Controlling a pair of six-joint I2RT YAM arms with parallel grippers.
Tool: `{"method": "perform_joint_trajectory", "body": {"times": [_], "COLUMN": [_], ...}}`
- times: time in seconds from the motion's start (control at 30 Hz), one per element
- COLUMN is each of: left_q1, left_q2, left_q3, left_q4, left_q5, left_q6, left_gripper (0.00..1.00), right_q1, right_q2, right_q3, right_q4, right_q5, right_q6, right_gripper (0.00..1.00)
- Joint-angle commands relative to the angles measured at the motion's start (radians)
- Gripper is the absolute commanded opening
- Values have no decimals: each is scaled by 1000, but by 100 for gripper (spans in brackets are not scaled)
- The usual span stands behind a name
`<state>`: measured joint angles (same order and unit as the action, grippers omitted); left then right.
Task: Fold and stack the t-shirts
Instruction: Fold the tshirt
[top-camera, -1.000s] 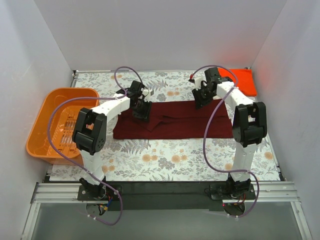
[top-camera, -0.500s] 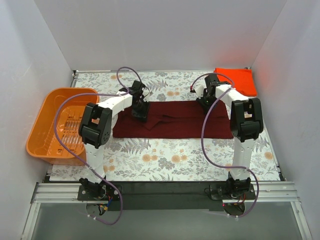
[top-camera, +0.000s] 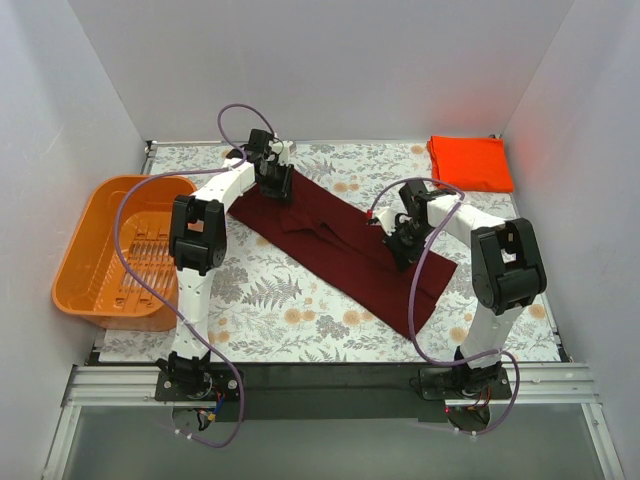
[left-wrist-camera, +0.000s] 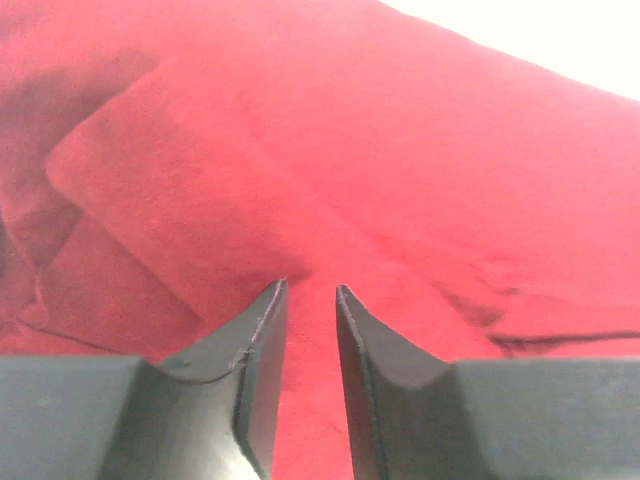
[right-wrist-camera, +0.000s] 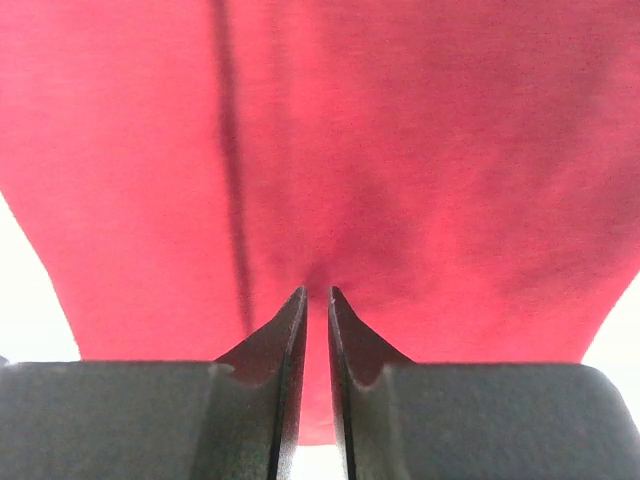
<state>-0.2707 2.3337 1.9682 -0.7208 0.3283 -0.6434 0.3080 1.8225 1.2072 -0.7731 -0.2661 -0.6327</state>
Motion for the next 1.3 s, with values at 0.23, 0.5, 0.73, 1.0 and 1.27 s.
{"method": "perform_joint_trajectory", "body": {"times": [0.23, 0.5, 0.73, 1.0, 1.27], "left_q1": [-58, -35, 71, 114, 114], "left_q2": [-269, -338, -372, -335, -303], "left_q3": [-190, -317, -376, -364, -356], "left_q4": [47, 15, 35, 20, 38], "left_q5": [-10, -71, 26, -3, 66], "left_q6": [77, 21, -93, -117, -142], "left_gripper": [44, 45, 44, 37, 34], "right_q1": [-20, 58, 199, 358, 411], "right_q2": [-26, 130, 236, 342, 425], "right_q3": [207, 503, 621, 732, 770], "right_q4": [-95, 1, 193, 216, 227], "right_q5": [-171, -358, -215, 43, 160], "right_q6": [88, 330, 476, 357, 295], "right_gripper": [22, 25, 28, 35, 38]}}
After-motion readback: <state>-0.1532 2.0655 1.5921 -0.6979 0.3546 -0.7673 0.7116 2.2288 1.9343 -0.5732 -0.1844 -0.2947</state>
